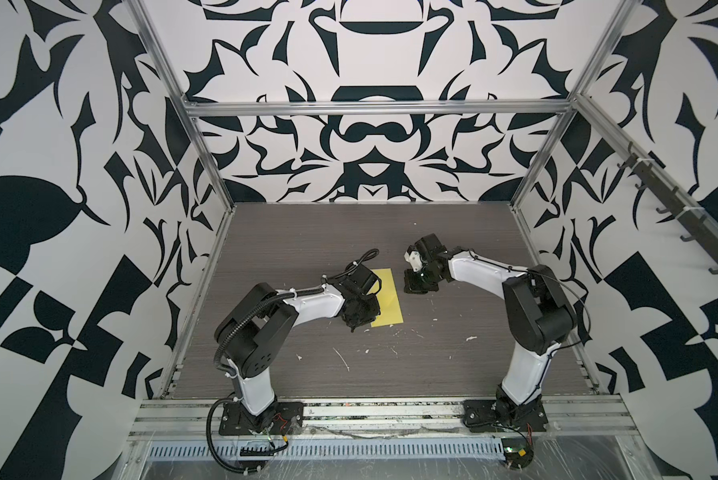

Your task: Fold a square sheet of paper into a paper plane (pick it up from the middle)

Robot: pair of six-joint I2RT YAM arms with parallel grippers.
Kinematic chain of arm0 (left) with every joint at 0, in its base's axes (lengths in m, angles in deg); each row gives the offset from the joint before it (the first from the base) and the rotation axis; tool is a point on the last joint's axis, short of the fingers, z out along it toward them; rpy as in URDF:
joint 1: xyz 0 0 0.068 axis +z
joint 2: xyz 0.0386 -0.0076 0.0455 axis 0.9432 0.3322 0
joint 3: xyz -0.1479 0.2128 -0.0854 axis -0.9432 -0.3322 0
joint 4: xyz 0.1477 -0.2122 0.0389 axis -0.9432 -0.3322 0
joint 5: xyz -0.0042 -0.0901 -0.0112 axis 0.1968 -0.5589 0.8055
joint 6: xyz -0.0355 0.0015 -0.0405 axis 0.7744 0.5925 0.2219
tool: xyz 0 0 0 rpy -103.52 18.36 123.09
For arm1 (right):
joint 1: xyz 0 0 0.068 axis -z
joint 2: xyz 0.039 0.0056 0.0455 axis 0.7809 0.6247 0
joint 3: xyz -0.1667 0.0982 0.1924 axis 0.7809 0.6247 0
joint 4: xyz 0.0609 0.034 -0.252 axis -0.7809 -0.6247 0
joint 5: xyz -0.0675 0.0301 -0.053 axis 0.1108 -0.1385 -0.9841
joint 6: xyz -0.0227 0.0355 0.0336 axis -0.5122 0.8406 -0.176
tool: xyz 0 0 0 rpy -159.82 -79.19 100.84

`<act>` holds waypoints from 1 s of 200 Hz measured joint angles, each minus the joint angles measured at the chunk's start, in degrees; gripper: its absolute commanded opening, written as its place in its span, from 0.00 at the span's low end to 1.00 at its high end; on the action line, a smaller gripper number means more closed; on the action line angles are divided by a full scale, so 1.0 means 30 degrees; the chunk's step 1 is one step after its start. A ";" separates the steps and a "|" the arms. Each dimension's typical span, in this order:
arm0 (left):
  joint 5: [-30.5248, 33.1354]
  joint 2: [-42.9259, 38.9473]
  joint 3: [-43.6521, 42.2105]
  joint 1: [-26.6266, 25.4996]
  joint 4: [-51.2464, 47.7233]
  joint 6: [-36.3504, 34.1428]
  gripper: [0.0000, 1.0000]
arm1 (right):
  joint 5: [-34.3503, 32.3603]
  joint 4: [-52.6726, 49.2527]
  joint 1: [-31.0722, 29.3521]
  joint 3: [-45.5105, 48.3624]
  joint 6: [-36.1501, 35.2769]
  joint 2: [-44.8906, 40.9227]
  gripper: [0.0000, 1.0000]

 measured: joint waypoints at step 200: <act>-0.0007 0.0000 0.0000 0.0000 -0.0051 -0.0022 0.00 | 0.4116 0.1166 -0.3126 -0.0109 0.0146 0.2113 0.00</act>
